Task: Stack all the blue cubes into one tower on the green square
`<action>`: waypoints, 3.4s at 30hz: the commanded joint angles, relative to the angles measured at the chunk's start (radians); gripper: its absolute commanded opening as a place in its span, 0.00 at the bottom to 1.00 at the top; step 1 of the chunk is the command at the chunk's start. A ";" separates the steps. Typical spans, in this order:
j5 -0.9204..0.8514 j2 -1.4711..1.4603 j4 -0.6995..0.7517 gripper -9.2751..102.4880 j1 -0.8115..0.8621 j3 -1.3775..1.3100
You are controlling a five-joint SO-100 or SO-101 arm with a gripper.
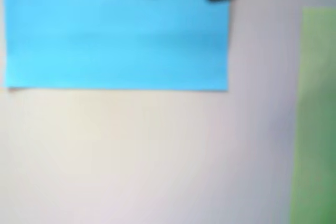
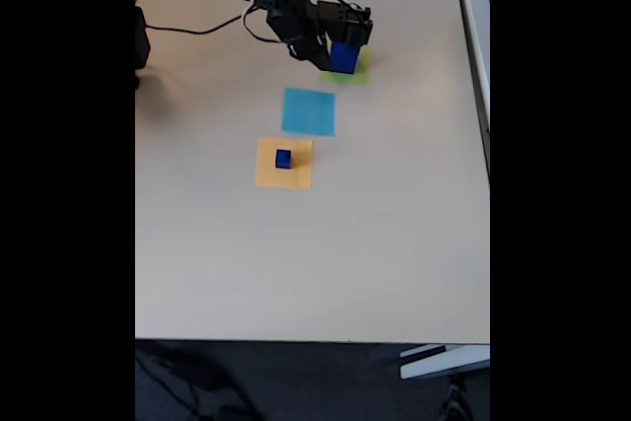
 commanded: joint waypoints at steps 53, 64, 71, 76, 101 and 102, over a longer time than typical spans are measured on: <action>0.058 -0.207 -0.011 0.08 -0.081 -0.382; 0.078 -0.202 0.002 0.08 -0.101 -0.371; 0.072 -0.189 0.002 0.08 -0.092 -0.345; 0.069 -0.172 0.002 0.08 -0.084 -0.310; 0.078 -0.141 0.002 0.08 -0.087 -0.245; 0.078 -0.141 0.002 0.08 -0.087 -0.245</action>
